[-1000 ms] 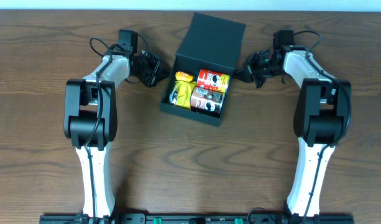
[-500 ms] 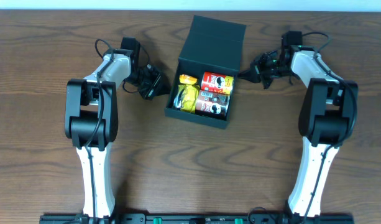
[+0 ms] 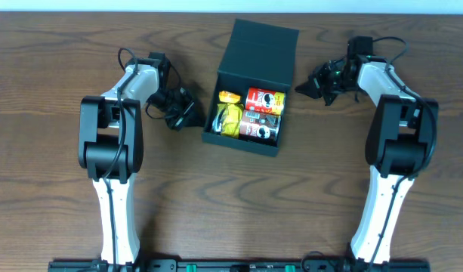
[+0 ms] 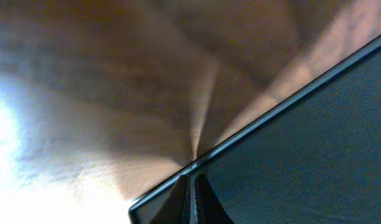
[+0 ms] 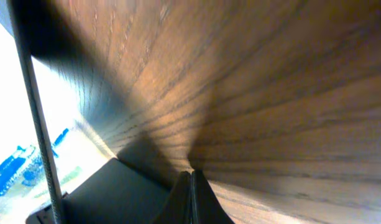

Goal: Pack container

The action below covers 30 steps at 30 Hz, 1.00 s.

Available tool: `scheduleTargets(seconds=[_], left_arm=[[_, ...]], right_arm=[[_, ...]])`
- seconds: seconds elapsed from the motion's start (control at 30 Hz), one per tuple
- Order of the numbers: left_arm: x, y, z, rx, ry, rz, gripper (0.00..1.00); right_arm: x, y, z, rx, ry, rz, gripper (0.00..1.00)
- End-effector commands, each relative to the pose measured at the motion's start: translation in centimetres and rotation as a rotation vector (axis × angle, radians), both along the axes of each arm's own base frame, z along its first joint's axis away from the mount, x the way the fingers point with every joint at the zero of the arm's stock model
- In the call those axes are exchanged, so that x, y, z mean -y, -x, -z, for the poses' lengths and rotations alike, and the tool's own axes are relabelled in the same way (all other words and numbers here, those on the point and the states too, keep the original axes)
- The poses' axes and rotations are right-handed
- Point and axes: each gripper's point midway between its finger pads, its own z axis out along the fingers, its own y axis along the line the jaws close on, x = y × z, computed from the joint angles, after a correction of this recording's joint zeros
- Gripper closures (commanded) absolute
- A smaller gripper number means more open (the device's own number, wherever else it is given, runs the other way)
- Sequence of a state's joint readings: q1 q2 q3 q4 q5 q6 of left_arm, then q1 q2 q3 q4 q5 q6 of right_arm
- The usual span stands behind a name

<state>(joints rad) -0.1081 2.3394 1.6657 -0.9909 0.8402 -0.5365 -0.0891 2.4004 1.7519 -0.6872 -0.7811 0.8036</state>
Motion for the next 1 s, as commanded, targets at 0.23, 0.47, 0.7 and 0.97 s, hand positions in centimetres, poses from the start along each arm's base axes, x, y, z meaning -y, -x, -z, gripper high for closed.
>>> scheduleTargets(seconds=[0.23, 0.47, 0.7, 0.97], left_arm=[[-2.5, -1.5, -5.2, 0.331, -0.184, 0.164, 0.94], [-3.0, -1.1, -11.2, 0.674, -0.221, 0.407, 0.94], [-3.2, 3.0, -9.6, 0.745, -0.226, 0.398, 0.94], [-2.5, 3.2, -5.3, 0.763, -0.181, 0.231, 0.94]], right_arm=[[3.3, 0.1, 0.1, -0.012, 0.016, 0.054, 0.98], [3.4, 0.6, -0.1, -0.012, -0.005, 0.032, 0.98], [6.3, 2.0, 0.1, -0.024, -0.001, 0.024, 0.99], [6.2, 2.0, -0.2, 0.019, -0.014, -0.01, 0.98]])
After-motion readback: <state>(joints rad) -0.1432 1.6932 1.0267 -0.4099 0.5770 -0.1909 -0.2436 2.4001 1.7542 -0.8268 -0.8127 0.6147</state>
